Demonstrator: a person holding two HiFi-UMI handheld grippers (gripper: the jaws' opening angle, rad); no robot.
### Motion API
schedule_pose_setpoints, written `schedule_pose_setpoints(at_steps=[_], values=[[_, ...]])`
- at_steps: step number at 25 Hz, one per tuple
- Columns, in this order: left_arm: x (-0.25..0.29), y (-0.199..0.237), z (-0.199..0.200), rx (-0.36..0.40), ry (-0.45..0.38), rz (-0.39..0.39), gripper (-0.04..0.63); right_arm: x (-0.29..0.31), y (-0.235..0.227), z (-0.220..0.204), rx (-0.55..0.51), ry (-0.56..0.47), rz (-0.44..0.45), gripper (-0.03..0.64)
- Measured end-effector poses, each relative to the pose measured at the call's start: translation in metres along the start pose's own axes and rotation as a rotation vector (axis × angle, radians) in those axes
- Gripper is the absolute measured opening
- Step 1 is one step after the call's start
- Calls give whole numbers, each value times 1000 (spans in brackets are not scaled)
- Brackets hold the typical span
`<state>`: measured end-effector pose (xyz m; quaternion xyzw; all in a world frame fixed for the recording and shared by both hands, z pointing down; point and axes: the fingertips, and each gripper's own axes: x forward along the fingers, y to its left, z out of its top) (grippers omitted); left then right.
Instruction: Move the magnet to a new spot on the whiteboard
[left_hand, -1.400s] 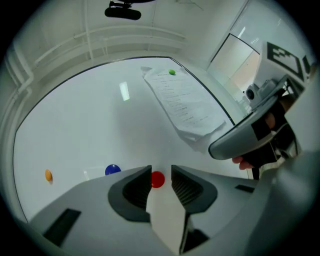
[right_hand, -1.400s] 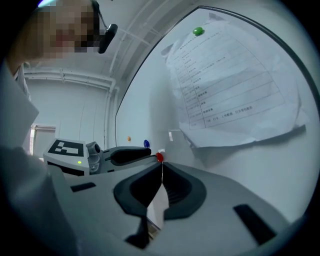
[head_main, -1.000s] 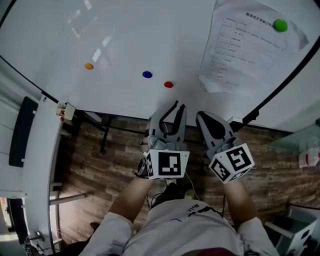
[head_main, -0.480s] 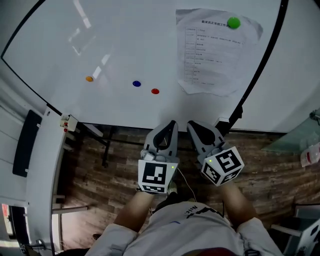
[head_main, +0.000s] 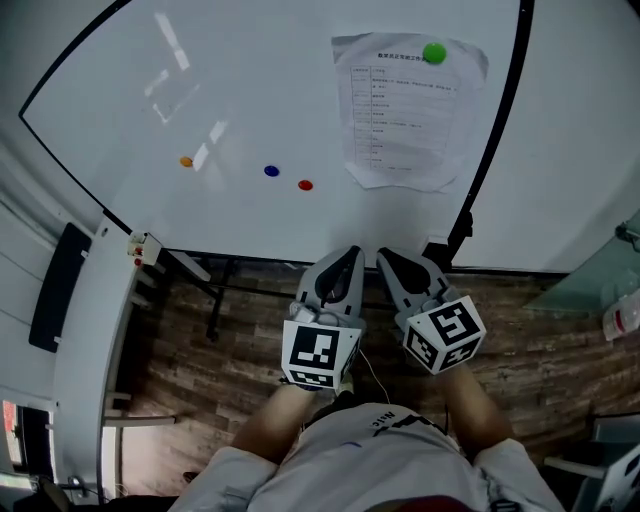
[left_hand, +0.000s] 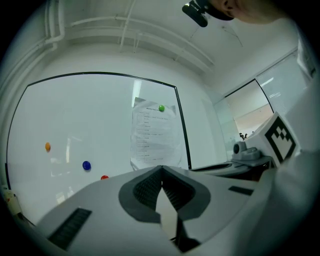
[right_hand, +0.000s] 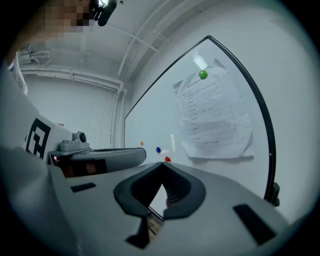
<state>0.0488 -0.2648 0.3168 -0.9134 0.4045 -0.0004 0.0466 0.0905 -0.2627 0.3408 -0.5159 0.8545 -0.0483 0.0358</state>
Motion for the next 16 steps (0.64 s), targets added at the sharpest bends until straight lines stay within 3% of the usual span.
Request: schedule_pose_setpoints(at_steps=[16], values=[[-7, -22, 9, 8, -13, -1, 14, -23, 0, 7, -21, -7, -5, 14]])
